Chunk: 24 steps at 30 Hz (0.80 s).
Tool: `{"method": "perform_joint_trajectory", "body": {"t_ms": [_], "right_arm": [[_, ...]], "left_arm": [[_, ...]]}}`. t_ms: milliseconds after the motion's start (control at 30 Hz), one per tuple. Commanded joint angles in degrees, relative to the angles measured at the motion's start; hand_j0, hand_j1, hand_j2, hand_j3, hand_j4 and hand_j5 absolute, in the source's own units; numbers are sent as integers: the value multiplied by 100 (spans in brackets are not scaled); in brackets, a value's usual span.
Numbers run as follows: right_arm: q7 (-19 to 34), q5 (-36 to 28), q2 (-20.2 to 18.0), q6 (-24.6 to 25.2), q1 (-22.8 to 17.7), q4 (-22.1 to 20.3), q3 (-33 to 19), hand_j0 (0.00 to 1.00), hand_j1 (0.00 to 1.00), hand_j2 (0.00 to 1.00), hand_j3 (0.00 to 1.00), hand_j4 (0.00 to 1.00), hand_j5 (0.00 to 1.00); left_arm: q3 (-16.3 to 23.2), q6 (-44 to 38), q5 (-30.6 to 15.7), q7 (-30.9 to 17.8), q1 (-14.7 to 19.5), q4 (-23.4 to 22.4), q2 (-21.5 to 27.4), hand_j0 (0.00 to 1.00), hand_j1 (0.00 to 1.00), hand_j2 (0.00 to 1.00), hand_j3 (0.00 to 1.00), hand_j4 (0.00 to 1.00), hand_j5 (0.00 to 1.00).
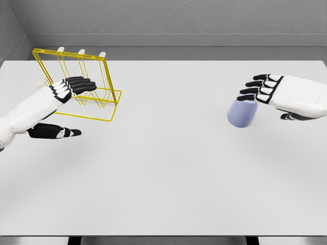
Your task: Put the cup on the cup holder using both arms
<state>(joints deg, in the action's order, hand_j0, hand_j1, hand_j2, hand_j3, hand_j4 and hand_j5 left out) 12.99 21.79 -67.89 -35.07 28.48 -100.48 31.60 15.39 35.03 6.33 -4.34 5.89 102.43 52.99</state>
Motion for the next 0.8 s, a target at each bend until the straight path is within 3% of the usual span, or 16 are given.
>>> {"method": "perform_joint_trajectory", "body": {"t_ms": [0,167,233,333,467,533,767], "right_arm": [[-7,-26,4,7,0,2,-5,100,100,100,100,100,100],[-7,9,30,7,26,37,4,100,100,100,100,100,100],[19,123,461,7,105,467,12,100,100,100,100,100,100],[459,132,795,7,395,907,83,100,100,100,100,100,100],[590,150,979,7,536,1162,206,100,100,100,100,100,100],[722,176,1094,7,659,1294,364,100,100,100,100,100,100],[749,510,1402,7,975,1601,689,100,100,100,100,100,100]], "left_arm": [[-1,-3,-35,3,-9,-4,1,100,100,100,100,100,100],[-1,-3,-44,3,-9,-4,18,100,100,100,100,100,100],[16,-3,-35,3,-35,14,18,100,100,100,100,100,100],[165,-3,-149,21,-184,14,35,100,100,100,100,100,100],[1009,-3,-1572,12,-105,67,290,100,100,100,100,100,100],[1229,-3,-1969,3,-88,67,405,100,100,100,100,100,100],[1880,-3,-2513,-348,9,67,501,100,100,100,100,100,100]]}}
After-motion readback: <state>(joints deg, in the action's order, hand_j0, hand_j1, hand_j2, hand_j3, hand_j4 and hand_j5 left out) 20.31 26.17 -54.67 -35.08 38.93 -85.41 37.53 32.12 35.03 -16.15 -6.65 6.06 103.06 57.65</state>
